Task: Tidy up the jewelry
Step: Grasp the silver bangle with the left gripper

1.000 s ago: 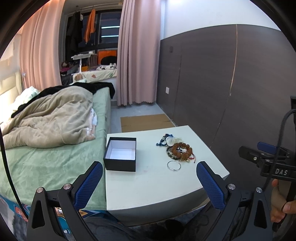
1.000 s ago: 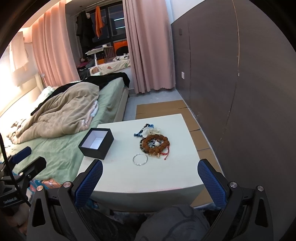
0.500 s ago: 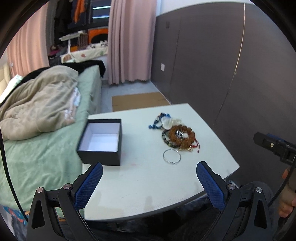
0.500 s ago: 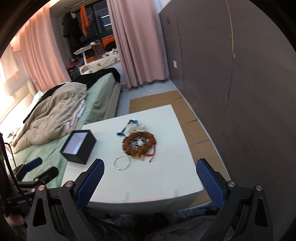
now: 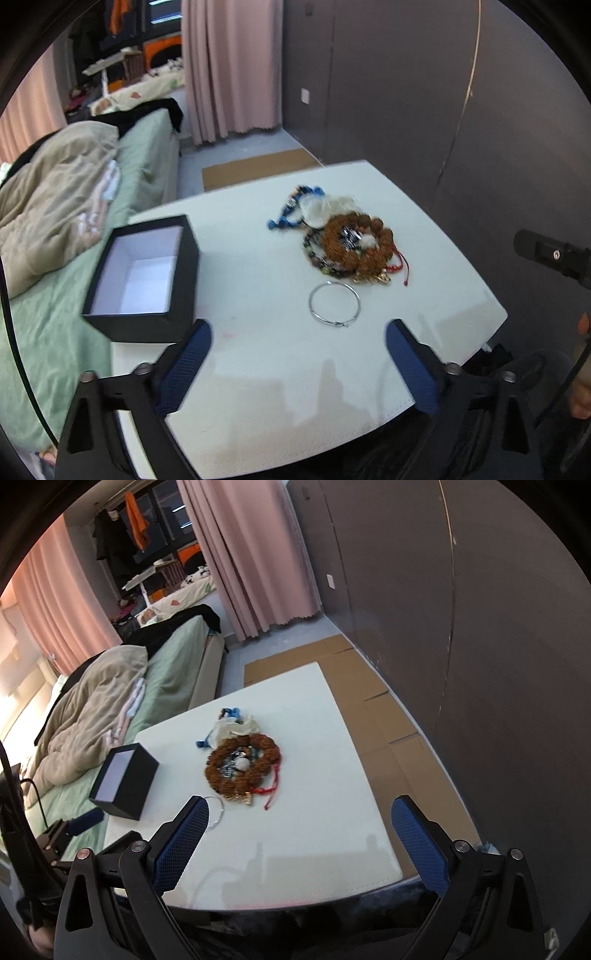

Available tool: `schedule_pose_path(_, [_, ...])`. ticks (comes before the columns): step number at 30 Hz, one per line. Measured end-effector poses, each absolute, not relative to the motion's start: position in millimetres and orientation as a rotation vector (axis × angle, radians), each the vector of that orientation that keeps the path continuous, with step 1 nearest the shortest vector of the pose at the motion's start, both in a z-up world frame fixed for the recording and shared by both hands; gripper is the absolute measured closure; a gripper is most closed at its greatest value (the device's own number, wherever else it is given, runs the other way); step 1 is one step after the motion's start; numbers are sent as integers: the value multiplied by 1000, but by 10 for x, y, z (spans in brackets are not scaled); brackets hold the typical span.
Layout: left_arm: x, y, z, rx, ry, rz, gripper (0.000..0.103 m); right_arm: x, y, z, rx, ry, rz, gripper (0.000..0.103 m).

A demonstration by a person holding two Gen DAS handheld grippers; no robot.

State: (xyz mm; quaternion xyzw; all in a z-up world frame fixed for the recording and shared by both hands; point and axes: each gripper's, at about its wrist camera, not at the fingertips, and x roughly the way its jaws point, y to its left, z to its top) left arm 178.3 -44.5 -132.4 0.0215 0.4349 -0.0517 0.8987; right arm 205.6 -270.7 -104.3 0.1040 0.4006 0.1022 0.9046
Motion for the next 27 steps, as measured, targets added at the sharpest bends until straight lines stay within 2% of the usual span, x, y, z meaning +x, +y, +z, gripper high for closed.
schedule_pose_path(19, [2386,-812,-1902,132,1080,-105,18,2338,-2870,-1435,270,890,247,3])
schedule_pose_path(20, [2401,-825,-1923,133,1087,-109,25,2346,-2868,-1448,269,891,249,3])
schedule_pose_path(23, [2410,-839,-1910,119,1079,-135,34,2390,-2866,-1492,274,905,260,3])
schedule_pose_path(25, [2400,-853,-1879,123,1072,-151,49,2422,-2856,-1511,278,912,268,3])
schedule_pose_path(27, [2398,-869,-1864,130,1078,-151,51,2453,-2838,-1520,285,919,282,3])
